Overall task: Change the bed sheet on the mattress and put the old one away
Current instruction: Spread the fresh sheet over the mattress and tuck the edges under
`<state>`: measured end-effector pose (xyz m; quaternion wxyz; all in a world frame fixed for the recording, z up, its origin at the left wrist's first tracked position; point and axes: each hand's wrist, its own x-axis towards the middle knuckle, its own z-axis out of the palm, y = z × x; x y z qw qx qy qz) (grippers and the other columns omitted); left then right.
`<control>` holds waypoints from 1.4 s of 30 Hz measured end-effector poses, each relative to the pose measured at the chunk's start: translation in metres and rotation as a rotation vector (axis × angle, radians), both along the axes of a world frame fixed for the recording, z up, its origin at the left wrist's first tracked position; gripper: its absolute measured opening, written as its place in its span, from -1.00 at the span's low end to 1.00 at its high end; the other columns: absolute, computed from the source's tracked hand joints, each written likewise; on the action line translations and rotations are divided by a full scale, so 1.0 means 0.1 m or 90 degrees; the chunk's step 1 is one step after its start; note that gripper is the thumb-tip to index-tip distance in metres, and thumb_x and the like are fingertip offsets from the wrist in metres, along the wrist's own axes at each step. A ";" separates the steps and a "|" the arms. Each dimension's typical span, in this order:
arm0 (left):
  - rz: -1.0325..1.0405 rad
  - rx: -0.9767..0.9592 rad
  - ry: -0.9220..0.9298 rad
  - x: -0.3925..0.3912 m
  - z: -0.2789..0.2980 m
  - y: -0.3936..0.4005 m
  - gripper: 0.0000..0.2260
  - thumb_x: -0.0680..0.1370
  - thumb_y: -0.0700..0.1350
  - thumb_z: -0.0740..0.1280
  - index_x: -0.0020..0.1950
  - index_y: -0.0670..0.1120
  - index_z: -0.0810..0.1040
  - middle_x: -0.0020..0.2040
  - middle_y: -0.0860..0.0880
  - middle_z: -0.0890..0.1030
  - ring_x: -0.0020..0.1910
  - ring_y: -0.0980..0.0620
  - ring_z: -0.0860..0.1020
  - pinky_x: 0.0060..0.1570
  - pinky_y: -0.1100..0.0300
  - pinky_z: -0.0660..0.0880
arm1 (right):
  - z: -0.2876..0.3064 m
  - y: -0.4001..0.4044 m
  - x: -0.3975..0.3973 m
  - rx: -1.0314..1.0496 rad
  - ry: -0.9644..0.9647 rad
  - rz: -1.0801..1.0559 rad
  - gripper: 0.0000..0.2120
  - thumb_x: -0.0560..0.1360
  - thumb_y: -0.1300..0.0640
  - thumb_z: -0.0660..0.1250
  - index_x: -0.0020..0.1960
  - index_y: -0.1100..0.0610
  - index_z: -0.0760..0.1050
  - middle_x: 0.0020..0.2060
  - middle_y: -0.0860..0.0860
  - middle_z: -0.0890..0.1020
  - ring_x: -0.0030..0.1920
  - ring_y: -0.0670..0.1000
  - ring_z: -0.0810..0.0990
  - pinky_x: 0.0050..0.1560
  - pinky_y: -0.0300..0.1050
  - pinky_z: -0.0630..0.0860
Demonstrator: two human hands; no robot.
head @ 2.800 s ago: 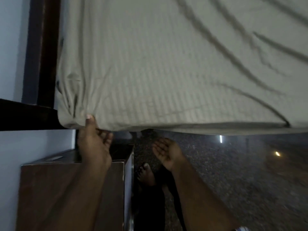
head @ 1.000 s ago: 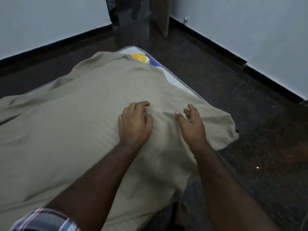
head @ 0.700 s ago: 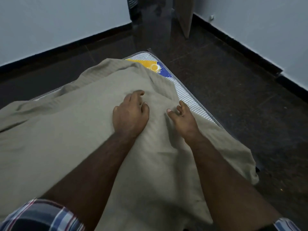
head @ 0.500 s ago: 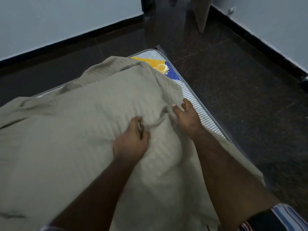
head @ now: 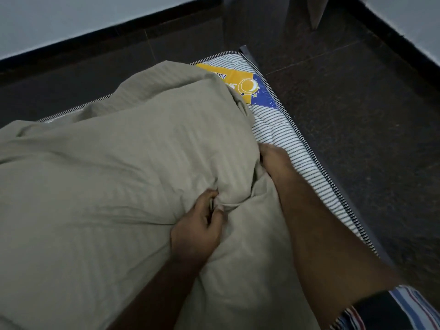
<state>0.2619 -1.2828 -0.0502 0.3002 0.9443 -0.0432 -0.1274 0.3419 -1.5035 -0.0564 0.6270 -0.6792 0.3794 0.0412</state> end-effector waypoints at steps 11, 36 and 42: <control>0.013 -0.091 0.067 1.25 1.48 0.72 -0.29 0.50 -0.08 0.48 0.58 0.06 0.24 0.35 0.03 0.48 0.26 0.06 0.49 0.21 0.27 0.36 | 1.55 2.03 -0.78 -0.115 -0.368 0.695 -0.83 0.51 0.24 0.39 0.09 0.12 0.61 -0.31 -0.08 0.56 -0.25 -0.07 0.51 -0.13 -0.10 0.50; 0.049 0.079 0.153 0.39 1.72 2.11 -0.67 0.27 0.19 0.24 -0.33 -0.08 0.42 -0.25 -0.11 0.56 -0.16 -0.17 0.56 -0.19 0.09 0.46 | 1.98 1.14 -0.44 -0.294 -0.078 0.175 -0.89 0.37 0.17 0.54 -0.13 0.14 0.66 -0.22 0.08 0.71 -0.12 0.12 0.66 0.00 0.08 0.57; 0.059 0.128 0.196 0.19 1.67 2.31 -0.76 0.44 0.10 0.36 -0.11 -0.07 0.54 0.05 -0.18 0.63 0.08 -0.18 0.59 -0.01 0.10 0.48 | 2.41 0.93 -0.39 -0.494 -0.020 0.172 -0.68 0.46 -0.07 0.46 0.14 0.08 0.64 0.03 0.10 0.70 0.05 0.20 0.65 0.10 0.07 0.57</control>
